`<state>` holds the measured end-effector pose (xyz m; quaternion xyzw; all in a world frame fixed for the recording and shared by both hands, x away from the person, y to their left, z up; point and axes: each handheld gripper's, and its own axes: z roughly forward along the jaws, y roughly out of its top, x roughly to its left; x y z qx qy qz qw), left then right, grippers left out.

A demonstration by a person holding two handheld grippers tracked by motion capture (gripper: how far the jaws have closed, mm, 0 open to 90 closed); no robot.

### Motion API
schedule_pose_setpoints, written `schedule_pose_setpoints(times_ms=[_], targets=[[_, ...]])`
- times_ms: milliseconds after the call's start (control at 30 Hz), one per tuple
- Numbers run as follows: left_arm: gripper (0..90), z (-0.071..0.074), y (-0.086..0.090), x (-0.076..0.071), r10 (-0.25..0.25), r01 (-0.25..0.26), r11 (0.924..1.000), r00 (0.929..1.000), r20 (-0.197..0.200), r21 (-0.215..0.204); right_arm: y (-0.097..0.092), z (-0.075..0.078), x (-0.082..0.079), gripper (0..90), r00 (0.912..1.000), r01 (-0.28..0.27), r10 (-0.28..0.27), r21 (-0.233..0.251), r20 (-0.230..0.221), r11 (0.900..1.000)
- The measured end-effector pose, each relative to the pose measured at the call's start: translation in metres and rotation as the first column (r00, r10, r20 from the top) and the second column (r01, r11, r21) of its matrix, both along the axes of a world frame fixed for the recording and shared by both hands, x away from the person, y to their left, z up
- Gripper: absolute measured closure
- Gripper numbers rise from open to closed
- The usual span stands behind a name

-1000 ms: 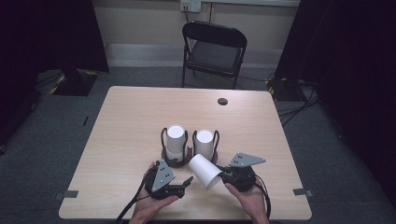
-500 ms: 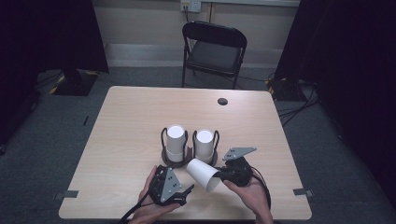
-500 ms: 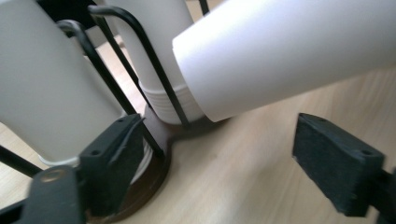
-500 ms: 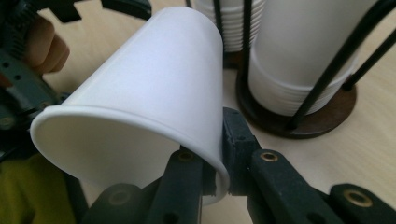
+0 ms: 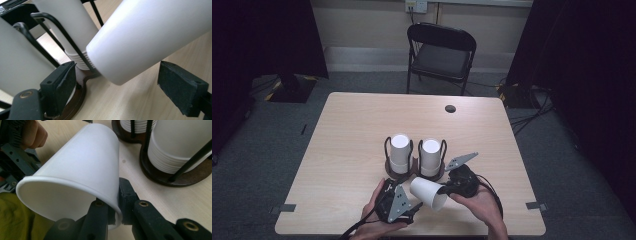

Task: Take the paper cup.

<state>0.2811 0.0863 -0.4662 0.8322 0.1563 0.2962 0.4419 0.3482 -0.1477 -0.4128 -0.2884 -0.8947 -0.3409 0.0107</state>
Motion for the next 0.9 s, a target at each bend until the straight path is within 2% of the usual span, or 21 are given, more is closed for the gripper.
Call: schedule_pose_setpoints(times_ms=[133, 200, 233, 300, 367, 400, 533, 600, 700, 800, 900], targets=[[15.0, -0.001, -0.006, -0.002, -0.011, 0.011, 0.999, 0.9999, 0.008, 0.042, 0.001, -0.001, 0.003, 85.5, 0.9994, -0.02, 0.019, -0.026, -0.028, 0.9995], [14.9, 0.0, -0.007, -0.002, -0.019, 0.018, 0.9986, 0.9996, 0.023, 0.051, 0.001, -0.001, 0.004, 85.5, 0.9985, -0.024, 0.023, -0.03, -0.051, 0.9993], [15.2, 0.0, -0.008, -0.002, -0.023, 0.022, 0.999, 0.9995, 0.022, 0.039, 0.001, -0.001, 0.005, 85.5, 0.9983, -0.025, 0.024, -0.026, -0.053, 0.9993], [13.0, 0.0, -0.01, -0.002, -0.026, 0.025, 0.9987, 0.9994, 0.024, 0.044, 0.001, -0.002, 0.007, 85.5, 0.9972, -0.026, 0.024, -0.025, -0.071, 0.9994], [12.3, 0.002, -0.013, -0.001, -0.044, 0.043, 0.9973, 0.9989, 0.014, 0.059, 0.003, -0.001, 0.008, 85.5, 0.9968, -0.032, 0.03, -0.03, -0.075, 0.9991], [12.1, 0.001, -0.015, -0.001, -0.046, 0.044, 0.9967, 0.9986, 0.026, 0.068, 0.004, -0.001, 0.008, 85.5, 0.9962, -0.039, 0.036, -0.037, -0.08, 0.9986], [8.9, 0.002, -0.02, 0.0, -0.034, 0.031, 0.996, 0.999, 0.028, 0.084, 0.012, 0.001, 0.011, 85.5, 0.9952, -0.052, 0.047, -0.051, -0.085, 0.9974], [9.0, 0.001, -0.02, 0.0, -0.024, 0.02, 0.9953, 0.9987, 0.045, 0.095, 0.015, 0.001, 0.012, 85.5, 0.9954, -0.053, 0.049, -0.05, -0.082, 0.9973], [9.9, 0.001, -0.02, 0.0, -0.036, 0.032, 0.9951, 0.9984, 0.044, 0.094, 0.017, 0.001, 0.013, 85.5, 0.9948, -0.051, 0.047, -0.044, -0.091, 0.9977], [12.9, 0.0, -0.023, -0.001, -0.036, 0.03, 0.9942, 0.9975, 0.061, 0.103, 0.021, 0.0, 0.014, 85.6, 0.994, -0.058, 0.052, -0.054, -0.096, 0.9969], [13.0, 0.0, -0.023, 0.0, -0.035, 0.031, 0.9964, 0.9983, 0.047, 0.079, 0.02, 0.0, 0.014, 85.7, 0.9946, -0.048, 0.044, -0.047, -0.094, 0.9977]])
